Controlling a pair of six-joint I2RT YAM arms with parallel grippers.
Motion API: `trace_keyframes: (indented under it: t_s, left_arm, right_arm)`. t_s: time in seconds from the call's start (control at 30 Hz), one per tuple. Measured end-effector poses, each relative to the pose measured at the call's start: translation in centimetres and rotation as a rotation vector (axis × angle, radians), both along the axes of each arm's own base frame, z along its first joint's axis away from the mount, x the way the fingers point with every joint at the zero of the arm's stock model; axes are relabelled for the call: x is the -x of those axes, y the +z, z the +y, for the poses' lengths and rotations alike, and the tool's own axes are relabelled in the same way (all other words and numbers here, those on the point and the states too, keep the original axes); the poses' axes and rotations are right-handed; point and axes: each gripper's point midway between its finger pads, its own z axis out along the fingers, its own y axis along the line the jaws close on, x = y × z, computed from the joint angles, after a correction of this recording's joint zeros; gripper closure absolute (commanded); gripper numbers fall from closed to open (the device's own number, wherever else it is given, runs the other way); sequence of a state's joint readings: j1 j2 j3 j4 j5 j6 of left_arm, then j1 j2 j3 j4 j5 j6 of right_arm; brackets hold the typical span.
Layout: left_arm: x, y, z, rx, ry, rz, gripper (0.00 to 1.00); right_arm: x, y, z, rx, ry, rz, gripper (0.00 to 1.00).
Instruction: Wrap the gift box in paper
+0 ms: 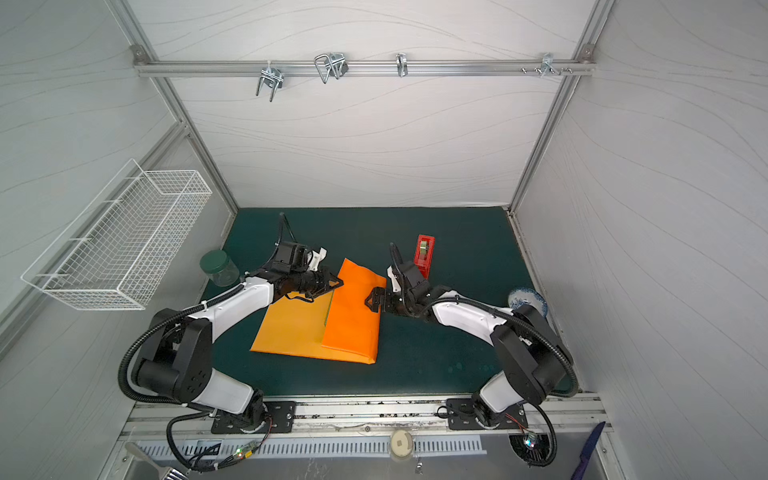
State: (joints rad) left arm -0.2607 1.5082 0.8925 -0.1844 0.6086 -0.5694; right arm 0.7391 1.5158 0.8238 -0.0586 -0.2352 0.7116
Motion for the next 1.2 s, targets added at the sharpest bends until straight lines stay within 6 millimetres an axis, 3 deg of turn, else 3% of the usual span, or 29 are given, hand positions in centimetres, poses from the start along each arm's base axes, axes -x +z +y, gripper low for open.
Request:
trace_keyframes:
  t_s: [0.37, 0.83, 1.2]
  left_arm:
    - [-0.4, -0.3, 0.9, 0.015, 0.023, -0.009, 1.00]
    - [-0.5, -1.1, 1.9, 0.018, 0.047, -0.002, 1.00]
    - [-0.5, -1.3, 2.2, 0.018, 0.056, 0.004, 1.00]
  right_arm:
    - [-0.4, -0.3, 1.8, -0.009, 0.025, 0.011, 0.01]
    - [-0.2, -2.1, 2.3, 0.009, 0.036, 0.040, 0.01]
    - [-0.3, -2.2, 2.7, -0.007, 0.043, 0.049, 0.01]
